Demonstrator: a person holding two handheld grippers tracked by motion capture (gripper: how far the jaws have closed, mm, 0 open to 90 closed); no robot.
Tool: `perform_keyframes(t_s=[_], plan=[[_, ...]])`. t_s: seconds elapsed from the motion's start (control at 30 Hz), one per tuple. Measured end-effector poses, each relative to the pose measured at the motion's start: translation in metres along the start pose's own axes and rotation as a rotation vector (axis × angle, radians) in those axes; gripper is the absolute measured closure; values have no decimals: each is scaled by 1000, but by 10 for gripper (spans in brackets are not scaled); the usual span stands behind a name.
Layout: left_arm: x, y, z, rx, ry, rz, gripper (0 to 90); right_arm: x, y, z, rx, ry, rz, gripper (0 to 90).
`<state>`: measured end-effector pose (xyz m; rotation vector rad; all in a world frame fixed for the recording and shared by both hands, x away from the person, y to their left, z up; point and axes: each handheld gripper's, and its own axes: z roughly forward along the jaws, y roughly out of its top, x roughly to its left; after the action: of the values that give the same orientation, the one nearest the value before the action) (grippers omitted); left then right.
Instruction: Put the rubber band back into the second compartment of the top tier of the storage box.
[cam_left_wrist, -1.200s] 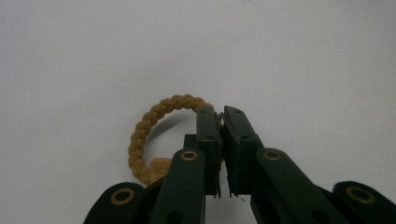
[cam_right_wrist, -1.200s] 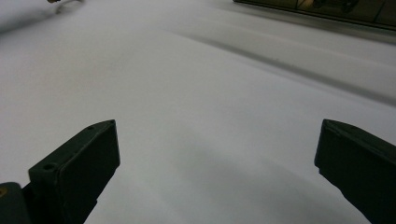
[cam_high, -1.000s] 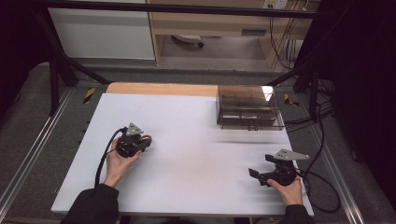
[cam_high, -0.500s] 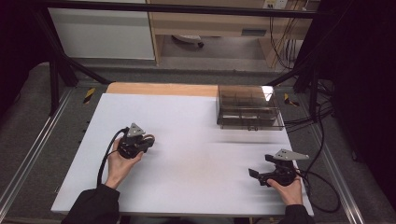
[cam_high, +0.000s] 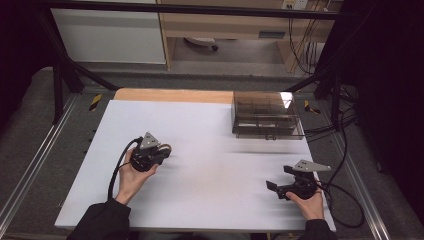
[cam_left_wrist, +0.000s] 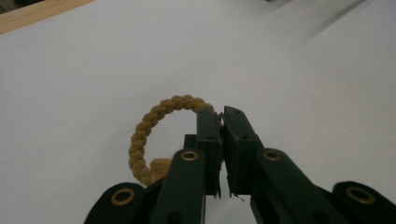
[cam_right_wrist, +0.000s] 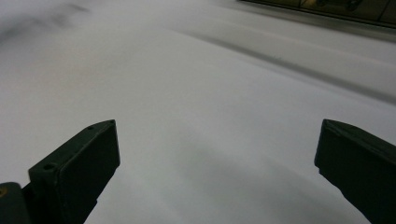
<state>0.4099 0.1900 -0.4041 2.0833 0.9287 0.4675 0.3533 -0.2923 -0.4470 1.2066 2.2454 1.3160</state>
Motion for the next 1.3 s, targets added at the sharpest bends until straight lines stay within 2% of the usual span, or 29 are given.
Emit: perform_keyframes(t_s=[0.7, 1.3], plan=[[-27, 18, 2, -27, -43, 48, 848, 0, 0, 0, 3, 0, -2, 7], [-49, 35, 17, -34, -83, 66, 849, 0, 0, 0, 6, 1, -3, 7]])
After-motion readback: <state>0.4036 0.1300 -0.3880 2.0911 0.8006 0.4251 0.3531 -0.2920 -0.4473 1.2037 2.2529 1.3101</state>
